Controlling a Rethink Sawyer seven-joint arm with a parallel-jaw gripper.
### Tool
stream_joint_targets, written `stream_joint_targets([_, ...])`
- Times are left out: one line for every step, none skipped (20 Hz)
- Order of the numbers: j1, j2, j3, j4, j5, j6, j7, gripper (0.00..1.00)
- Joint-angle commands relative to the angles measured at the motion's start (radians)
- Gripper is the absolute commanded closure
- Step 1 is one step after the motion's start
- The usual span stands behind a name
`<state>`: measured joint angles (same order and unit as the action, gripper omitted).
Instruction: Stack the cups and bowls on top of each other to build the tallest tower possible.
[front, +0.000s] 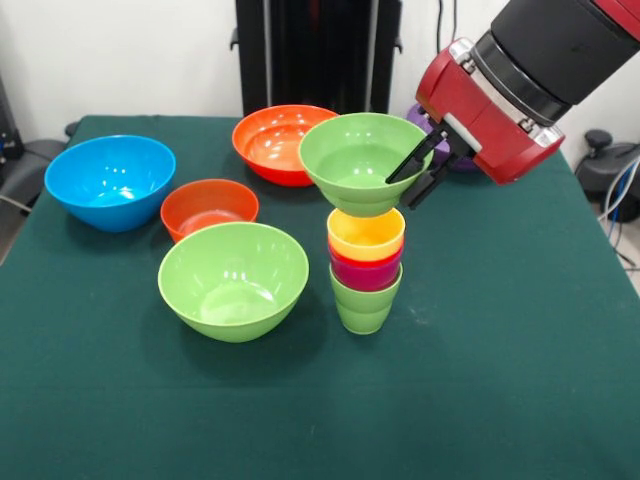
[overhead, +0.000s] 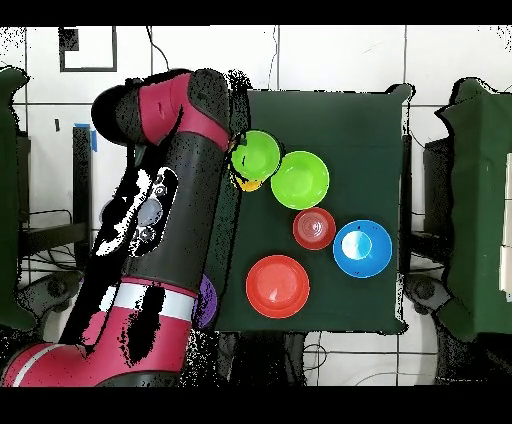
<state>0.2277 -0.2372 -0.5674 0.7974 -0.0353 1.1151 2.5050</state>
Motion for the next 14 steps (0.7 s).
stream_joint_targets([0.022,0.030,0.079,0.138,-0.076,-0.096,-0.016,1.00])
stream_joint_targets([0.022,0.032,0.077,0.140,-0.077,-0.099,-0.016,1.00])
stream_joint_targets([0.024,0.034,0.076,0.143,-0.078,-0.105,-0.014,1.00])
stream_joint_targets([0.024,0.035,0.076,0.144,-0.077,-0.108,-0.015,1.00])
stream_joint_targets([0.025,0.037,0.074,0.146,-0.078,-0.113,-0.015,1.00])
stream_joint_targets([0.026,0.038,0.073,0.147,-0.079,-0.115,-0.019,1.00])
stream_joint_targets([0.026,0.038,0.070,0.151,-0.080,-0.121,-0.015,1.00])
stream_joint_targets([0.027,0.038,0.069,0.154,-0.081,-0.124,-0.016,1.00])
stream_joint_targets([0.027,0.037,0.068,0.157,-0.080,-0.129,-0.016,1.00])
stream_joint_targets([0.028,0.037,0.067,0.158,-0.081,-0.130,-0.018,1.00])
stream_joint_targets([0.027,0.036,0.068,0.161,-0.082,-0.133,-0.024,1.00])
stream_joint_targets([0.028,0.035,0.067,0.164,-0.083,-0.135,-0.025,1.00])
stream_joint_targets([0.029,0.034,0.066,0.166,-0.084,-0.137,-0.025,1.00])
stream_joint_targets([0.029,0.033,0.066,0.168,-0.085,-0.138,-0.027,1.00])
